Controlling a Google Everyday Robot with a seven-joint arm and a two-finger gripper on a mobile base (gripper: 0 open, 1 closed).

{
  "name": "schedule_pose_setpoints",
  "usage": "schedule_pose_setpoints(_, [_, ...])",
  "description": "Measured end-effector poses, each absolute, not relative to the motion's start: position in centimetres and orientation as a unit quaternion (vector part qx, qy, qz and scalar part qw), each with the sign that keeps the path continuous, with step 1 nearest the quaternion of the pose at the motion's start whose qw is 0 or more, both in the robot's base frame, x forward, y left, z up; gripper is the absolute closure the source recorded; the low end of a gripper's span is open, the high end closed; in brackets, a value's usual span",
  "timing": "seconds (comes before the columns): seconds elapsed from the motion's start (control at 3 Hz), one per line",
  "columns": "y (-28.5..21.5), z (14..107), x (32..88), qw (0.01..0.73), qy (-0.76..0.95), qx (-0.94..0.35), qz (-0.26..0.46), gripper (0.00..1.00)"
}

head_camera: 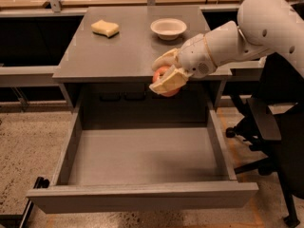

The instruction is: Pick apple from top drawer and place on counter

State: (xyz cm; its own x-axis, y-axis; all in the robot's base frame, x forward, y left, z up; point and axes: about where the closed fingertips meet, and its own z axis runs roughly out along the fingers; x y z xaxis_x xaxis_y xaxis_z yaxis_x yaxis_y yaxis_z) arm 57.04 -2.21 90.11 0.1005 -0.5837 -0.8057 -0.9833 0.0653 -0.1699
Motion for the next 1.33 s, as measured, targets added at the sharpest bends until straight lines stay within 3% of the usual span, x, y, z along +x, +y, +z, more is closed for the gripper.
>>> schedule_pose_setpoints(0.67, [0.1,92.0,61.9,0.463,0.602,-0.616,0.208,1.00])
schedule_pose_setpoints(1.0, [1.8,92.8,68.1,0.492,0.600,-0.604,0.180,1.00])
schedule_pose_setpoints(1.33, [2.7,93.6,68.5,0.498,0.593,-0.606,0.180,1.00])
